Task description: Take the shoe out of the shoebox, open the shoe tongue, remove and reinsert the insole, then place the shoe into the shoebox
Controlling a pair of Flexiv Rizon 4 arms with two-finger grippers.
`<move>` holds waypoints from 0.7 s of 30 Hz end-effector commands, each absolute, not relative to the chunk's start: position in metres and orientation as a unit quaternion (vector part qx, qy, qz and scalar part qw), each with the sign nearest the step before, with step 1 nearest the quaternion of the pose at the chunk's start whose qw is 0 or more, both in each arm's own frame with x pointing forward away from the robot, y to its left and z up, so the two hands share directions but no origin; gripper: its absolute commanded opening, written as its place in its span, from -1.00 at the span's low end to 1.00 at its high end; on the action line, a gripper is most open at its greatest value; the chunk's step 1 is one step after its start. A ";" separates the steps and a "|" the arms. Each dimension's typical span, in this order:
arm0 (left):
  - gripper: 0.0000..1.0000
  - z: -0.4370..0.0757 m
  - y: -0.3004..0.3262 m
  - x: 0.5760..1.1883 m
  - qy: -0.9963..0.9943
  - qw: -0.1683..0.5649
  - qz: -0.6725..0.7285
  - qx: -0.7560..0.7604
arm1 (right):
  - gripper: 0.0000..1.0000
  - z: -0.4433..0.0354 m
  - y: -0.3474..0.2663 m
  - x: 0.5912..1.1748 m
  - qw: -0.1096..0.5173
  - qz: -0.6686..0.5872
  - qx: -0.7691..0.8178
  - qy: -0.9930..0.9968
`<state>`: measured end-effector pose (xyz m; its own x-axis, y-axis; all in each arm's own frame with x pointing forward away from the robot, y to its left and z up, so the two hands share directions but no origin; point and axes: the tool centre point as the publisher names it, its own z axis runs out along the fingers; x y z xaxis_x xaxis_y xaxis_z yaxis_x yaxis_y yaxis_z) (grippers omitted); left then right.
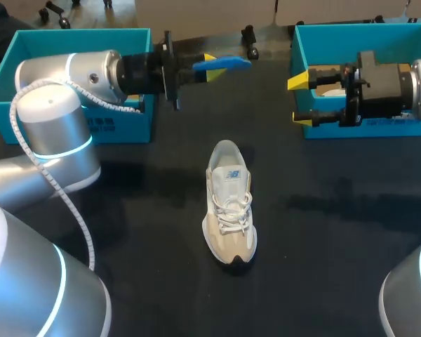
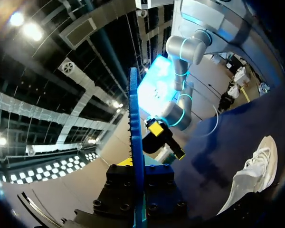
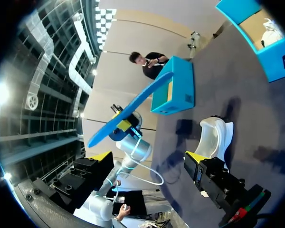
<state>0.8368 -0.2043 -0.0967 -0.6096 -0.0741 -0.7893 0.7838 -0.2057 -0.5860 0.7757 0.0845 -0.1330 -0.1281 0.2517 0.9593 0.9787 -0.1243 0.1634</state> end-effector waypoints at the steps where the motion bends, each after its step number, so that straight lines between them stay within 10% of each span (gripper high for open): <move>1: -1.00 -0.102 -0.202 0.843 0.509 0.353 -0.659 0.427 | 1.00 -0.133 0.087 0.776 0.357 -0.506 -0.556 -0.555; 21: -1.00 -0.112 -0.201 0.850 0.449 0.472 -0.561 0.511 | 1.00 -0.127 0.098 0.781 0.345 -0.513 -0.553 -0.559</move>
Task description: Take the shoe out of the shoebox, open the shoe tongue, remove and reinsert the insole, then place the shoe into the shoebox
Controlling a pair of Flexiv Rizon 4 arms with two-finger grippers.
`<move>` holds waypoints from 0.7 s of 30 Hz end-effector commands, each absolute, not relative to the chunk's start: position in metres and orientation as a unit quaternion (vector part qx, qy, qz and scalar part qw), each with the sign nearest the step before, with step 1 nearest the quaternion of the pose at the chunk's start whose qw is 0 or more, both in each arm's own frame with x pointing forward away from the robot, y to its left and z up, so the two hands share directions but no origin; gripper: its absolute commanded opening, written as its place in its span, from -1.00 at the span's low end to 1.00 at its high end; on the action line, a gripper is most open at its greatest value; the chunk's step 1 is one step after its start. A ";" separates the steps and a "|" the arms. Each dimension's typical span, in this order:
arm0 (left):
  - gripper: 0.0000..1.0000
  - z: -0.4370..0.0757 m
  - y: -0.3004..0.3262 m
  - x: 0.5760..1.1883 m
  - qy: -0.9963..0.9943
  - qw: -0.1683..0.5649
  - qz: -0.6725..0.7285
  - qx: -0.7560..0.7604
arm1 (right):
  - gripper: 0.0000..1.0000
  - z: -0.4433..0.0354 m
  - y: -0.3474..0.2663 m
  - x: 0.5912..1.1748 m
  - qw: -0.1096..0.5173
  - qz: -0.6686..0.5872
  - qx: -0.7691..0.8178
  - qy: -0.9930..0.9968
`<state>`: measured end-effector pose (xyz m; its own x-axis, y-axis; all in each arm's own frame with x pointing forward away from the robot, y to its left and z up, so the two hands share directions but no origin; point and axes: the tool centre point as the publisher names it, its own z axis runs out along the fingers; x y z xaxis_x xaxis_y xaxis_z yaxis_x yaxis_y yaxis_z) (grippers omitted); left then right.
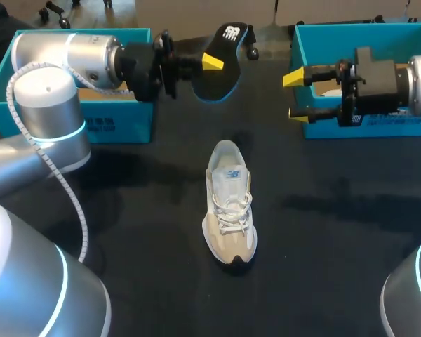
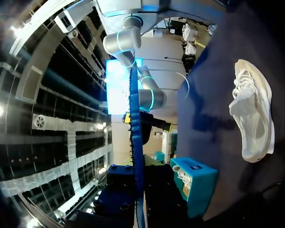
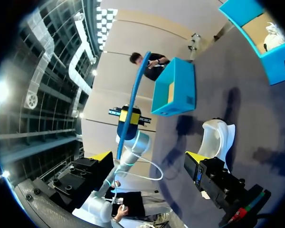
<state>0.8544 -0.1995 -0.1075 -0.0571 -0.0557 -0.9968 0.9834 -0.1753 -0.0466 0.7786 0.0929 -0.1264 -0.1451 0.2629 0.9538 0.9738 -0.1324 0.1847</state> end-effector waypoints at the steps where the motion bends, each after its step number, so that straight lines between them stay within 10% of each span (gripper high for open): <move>1: -1.00 -0.113 -0.201 0.850 0.446 0.476 -0.555 0.516 | 1.00 -0.126 0.099 0.782 0.344 -0.514 -0.553 -0.559; 21: -1.00 -0.125 -0.216 0.853 0.427 0.529 -0.507 0.530 | 1.00 -0.121 0.119 0.797 0.349 -0.511 -0.540 -0.571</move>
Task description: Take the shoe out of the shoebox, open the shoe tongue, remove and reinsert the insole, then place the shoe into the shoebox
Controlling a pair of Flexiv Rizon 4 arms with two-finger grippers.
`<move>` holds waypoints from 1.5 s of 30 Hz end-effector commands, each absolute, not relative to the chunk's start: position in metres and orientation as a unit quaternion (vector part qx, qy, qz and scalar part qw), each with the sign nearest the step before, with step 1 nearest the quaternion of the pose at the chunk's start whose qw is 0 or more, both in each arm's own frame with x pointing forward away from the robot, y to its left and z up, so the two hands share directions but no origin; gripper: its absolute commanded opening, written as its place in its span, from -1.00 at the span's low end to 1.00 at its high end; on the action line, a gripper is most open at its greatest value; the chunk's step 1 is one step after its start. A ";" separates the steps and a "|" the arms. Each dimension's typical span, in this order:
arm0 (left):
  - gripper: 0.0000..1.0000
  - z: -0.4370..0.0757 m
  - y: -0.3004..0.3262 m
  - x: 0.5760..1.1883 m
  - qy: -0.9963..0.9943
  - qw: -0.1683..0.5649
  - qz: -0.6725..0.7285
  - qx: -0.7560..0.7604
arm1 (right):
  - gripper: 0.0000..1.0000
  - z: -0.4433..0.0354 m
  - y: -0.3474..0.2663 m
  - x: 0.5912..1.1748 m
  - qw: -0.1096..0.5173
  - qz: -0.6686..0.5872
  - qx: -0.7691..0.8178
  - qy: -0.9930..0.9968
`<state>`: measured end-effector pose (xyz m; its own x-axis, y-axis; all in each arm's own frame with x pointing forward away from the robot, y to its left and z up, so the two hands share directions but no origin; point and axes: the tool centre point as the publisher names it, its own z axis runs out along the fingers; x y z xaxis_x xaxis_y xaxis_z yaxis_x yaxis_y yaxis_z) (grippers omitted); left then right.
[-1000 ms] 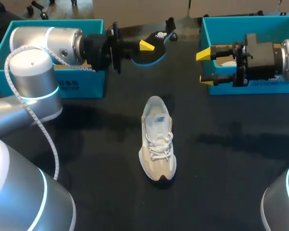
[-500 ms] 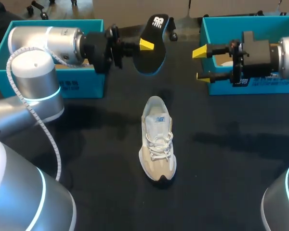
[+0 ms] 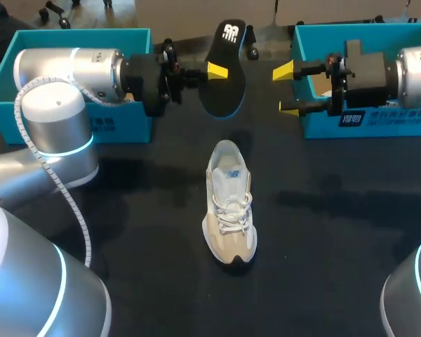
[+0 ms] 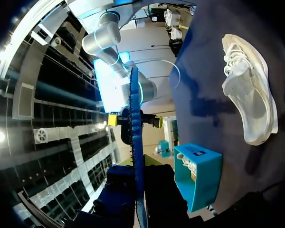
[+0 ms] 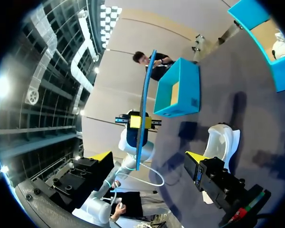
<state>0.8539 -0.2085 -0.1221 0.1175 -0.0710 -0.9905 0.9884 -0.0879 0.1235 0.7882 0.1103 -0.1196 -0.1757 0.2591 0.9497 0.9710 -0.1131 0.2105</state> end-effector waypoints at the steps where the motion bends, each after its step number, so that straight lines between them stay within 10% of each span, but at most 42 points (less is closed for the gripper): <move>1: -1.00 -0.126 -0.217 0.853 0.426 0.530 -0.506 0.530 | 1.00 -0.122 0.121 0.797 0.350 -0.510 -0.540 -0.571; 20: -1.00 -0.131 -0.242 0.854 0.417 0.543 -0.507 0.523 | -0.03 -0.130 0.143 0.801 0.368 -0.504 -0.533 -0.571; 45: -1.00 -0.127 -0.257 0.849 0.402 0.544 -0.524 0.518 | -0.21 -0.136 0.153 0.804 0.378 -0.504 -0.531 -0.567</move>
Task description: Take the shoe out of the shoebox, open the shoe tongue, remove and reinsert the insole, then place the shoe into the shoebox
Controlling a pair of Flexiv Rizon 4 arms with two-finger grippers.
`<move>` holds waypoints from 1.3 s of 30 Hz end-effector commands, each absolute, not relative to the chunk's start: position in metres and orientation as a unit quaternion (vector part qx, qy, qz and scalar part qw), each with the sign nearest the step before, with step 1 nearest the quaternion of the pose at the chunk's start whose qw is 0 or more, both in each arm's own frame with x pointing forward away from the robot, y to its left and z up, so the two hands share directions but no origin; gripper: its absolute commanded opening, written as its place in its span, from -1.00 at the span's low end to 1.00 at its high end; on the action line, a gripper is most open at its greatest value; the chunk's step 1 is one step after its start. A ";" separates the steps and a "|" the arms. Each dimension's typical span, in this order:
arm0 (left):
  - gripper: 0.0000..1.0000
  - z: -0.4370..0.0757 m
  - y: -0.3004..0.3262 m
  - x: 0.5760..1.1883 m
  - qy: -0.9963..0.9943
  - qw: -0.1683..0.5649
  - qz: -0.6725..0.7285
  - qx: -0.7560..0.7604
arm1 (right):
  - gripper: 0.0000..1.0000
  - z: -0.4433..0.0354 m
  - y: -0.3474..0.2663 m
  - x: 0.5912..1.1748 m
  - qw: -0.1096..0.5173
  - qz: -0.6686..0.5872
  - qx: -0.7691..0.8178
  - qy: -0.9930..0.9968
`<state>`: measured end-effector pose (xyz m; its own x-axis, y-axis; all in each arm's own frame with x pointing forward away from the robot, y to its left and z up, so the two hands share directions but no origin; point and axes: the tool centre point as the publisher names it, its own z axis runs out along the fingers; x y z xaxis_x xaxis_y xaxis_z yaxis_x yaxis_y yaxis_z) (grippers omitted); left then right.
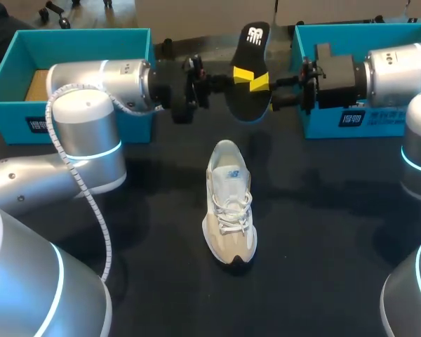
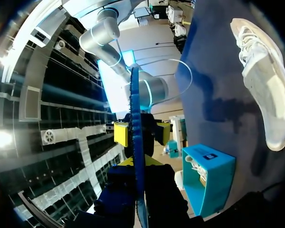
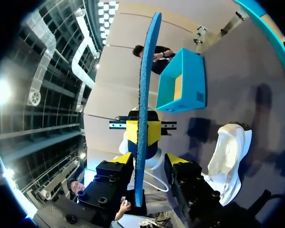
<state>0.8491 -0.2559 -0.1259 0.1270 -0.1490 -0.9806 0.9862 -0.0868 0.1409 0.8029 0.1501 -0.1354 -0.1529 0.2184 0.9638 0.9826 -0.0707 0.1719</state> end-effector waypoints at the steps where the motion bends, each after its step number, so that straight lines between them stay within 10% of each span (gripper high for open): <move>1: -1.00 -0.127 -0.257 0.849 0.401 0.544 -0.525 0.518 | -0.25 -0.136 0.153 0.805 0.378 -0.504 -0.531 -0.567; 13: -1.00 -0.126 -0.257 0.845 0.398 0.539 -0.535 0.515 | -0.46 -0.137 0.155 0.805 0.376 -0.505 -0.534 -0.564; 22: -1.00 -0.128 -0.255 0.844 0.402 0.539 -0.535 0.512 | -1.00 -0.138 0.155 0.805 0.377 -0.503 -0.535 -0.564; 25: 0.16 -0.127 -0.254 0.843 0.402 0.537 -0.536 0.513 | -1.00 -0.137 0.155 0.806 0.375 -0.503 -0.536 -0.565; 26: 1.00 -0.127 -0.254 0.843 0.403 0.537 -0.536 0.513 | -1.00 -0.136 0.155 0.806 0.374 -0.504 -0.536 -0.566; 39: 1.00 -0.131 -0.237 0.850 0.412 0.536 -0.524 0.519 | -1.00 -0.135 0.155 0.812 0.353 -0.516 -0.520 -0.583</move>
<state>0.8512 -0.2450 -0.1304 0.1097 -0.1393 -0.9842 0.9888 -0.0857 0.1223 0.8108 0.1528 -0.1347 -0.2080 0.2404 0.9481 0.9706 -0.0691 0.2305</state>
